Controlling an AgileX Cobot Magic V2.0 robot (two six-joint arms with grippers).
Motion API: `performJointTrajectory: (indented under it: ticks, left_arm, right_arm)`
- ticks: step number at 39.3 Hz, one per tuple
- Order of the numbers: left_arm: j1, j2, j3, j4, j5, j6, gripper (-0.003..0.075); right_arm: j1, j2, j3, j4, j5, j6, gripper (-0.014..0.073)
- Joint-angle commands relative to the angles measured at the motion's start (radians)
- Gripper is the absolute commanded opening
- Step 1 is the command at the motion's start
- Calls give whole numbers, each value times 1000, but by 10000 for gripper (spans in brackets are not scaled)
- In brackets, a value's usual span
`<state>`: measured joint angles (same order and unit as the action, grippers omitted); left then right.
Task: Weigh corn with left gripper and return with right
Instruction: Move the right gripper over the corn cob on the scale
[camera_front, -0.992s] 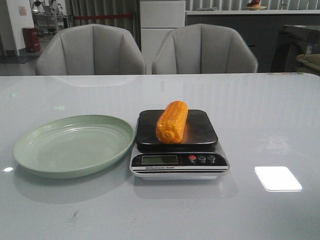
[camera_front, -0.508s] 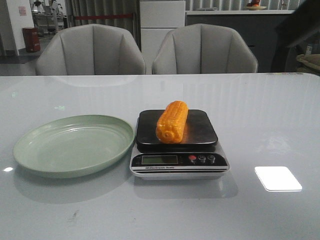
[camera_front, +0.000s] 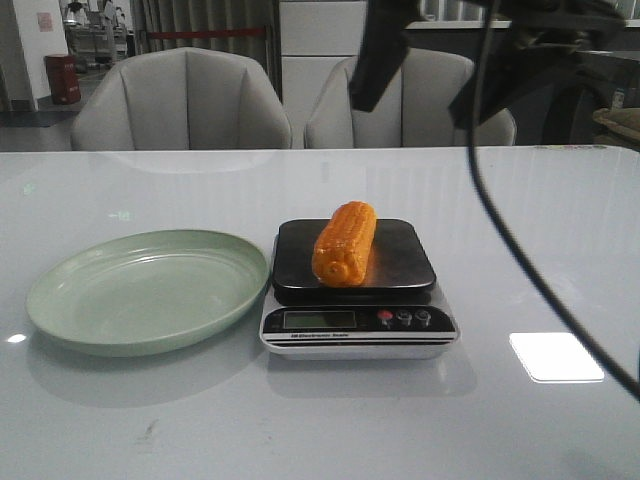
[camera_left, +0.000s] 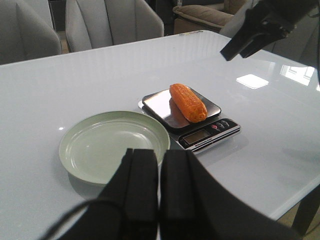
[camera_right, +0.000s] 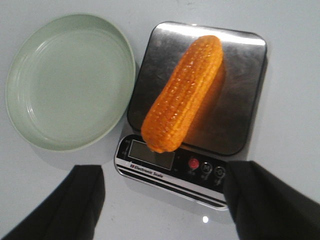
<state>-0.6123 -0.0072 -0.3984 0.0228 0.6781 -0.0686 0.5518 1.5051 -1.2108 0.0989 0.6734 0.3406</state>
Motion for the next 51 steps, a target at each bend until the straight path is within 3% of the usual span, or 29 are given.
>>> performJointTrajectory:
  ticks: [1, 14, 23, 37, 40, 48, 51]
  left_arm:
    - [-6, -16, -22, -1, -78, 1, 125]
    - [-6, -16, -22, -1, -78, 1, 124]
    - [-6, -16, -22, -1, -78, 1, 125]
    - [-6, -16, -22, -1, -78, 1, 125]
    - [-6, -18, -22, -1, -78, 1, 125]
    - [-6, -18, -22, -1, -78, 1, 125]
    - [-6, -18, -22, -1, -78, 1, 125]
  right_arm:
    - [13, 49, -110, -4, 14, 40, 592]
    - [16, 286, -353, -85, 155, 284, 591]
    - [16, 391, -469, -156, 271, 354, 591]
    - [17, 511, -488, -152, 264, 366, 589]
    - [20, 520, -490, -142, 252, 366, 552]
    - [28, 526, -495, -138, 251, 366, 265]
    - [40, 526, -512, -136, 248, 366, 225]
